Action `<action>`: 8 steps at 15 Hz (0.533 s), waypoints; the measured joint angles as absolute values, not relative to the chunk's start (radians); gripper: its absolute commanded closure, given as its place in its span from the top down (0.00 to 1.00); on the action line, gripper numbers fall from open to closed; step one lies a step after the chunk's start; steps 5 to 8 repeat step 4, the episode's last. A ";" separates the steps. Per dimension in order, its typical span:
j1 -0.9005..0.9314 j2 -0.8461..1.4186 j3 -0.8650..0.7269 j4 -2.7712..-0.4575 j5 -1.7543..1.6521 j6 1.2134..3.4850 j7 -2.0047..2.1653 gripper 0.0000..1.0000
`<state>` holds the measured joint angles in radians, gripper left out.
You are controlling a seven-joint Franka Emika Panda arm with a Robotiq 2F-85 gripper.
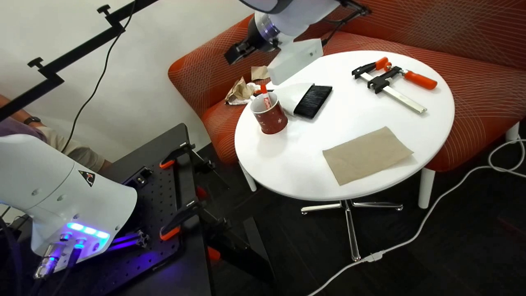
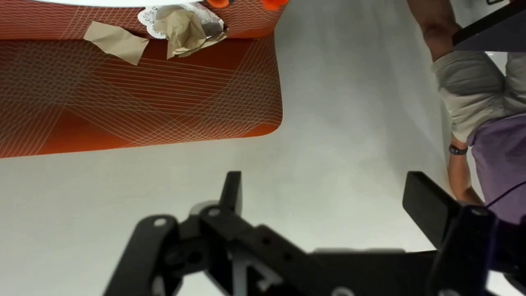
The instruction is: Pick up the marker and put it in the mug
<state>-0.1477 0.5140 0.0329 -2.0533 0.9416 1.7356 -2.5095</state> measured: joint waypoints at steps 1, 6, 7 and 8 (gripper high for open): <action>-0.148 0.488 0.033 -2.067 0.942 1.734 -2.509 1.00; -0.147 0.426 0.032 -2.100 0.941 1.723 -2.509 1.00; -0.147 0.426 0.032 -2.100 0.941 1.723 -2.509 1.00; -0.147 0.426 0.032 -2.100 0.941 1.723 -2.509 1.00</action>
